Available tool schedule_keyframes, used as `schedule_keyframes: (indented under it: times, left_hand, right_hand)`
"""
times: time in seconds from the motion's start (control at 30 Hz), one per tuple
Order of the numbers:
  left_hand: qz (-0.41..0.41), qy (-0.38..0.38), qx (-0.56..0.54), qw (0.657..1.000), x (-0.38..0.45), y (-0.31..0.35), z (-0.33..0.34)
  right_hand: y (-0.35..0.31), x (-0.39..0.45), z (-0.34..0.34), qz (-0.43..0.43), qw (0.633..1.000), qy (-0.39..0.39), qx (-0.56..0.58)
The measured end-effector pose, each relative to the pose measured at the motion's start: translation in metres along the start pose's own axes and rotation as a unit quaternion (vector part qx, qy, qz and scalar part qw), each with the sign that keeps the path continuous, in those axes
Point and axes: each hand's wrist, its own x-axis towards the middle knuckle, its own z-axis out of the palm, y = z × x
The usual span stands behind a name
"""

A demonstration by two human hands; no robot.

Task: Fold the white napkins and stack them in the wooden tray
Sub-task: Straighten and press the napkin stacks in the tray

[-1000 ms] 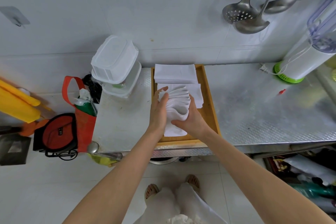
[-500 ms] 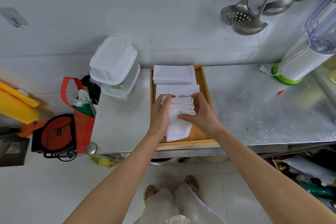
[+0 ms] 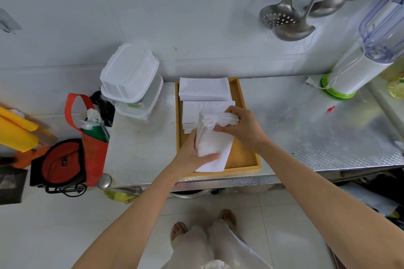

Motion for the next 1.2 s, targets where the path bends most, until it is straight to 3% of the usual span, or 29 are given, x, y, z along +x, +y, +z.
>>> schedule_keyframes:
  times: [0.17,0.23,0.3,0.37,0.47,0.57,0.67,0.83,0.97,1.2]
  left_hand:
    - [-0.045,-0.010,-0.002,0.999,0.005,-0.001,-0.013]
    - [-0.023,-0.028,0.053,0.998,0.008,0.001,-0.021]
    - [0.030,-0.027,0.193,0.980,0.012,0.002,-0.028]
    - [0.111,0.003,0.380,0.918,0.016,0.005,-0.030]
    - [0.207,0.047,0.537,0.816,0.026,0.008,-0.026]
    - [0.240,0.051,0.597,0.764,0.031,0.004,-0.018]
    - [0.261,0.054,0.622,0.737,0.031,-0.002,-0.016]
    - [0.253,0.071,0.642,0.721,0.025,-0.019,-0.012]
    - [0.196,0.028,0.635,0.747,0.024,-0.023,-0.001]
    - [0.196,0.037,0.646,0.737,0.026,-0.011,-0.008]
  right_hand:
    - [0.003,0.002,-0.011,0.135,0.981,0.037,0.134]
    - [0.007,0.003,-0.017,0.157,0.985,0.013,0.068]
    - [0.009,0.003,-0.025,0.116,0.991,-0.027,-0.052]
    - [0.007,0.003,-0.028,0.022,0.976,-0.074,-0.203]
    - [0.006,0.003,-0.021,-0.084,0.904,-0.112,-0.405]
    - [0.014,0.000,-0.012,-0.117,0.844,-0.155,-0.500]
    - [0.024,-0.004,-0.008,-0.131,0.838,-0.152,-0.508]
    - [0.046,-0.018,0.001,-0.135,0.833,-0.152,-0.515]
    - [0.059,-0.022,0.008,-0.112,0.833,-0.159,-0.518]
    - [0.058,-0.019,0.004,-0.132,0.832,-0.125,-0.523]
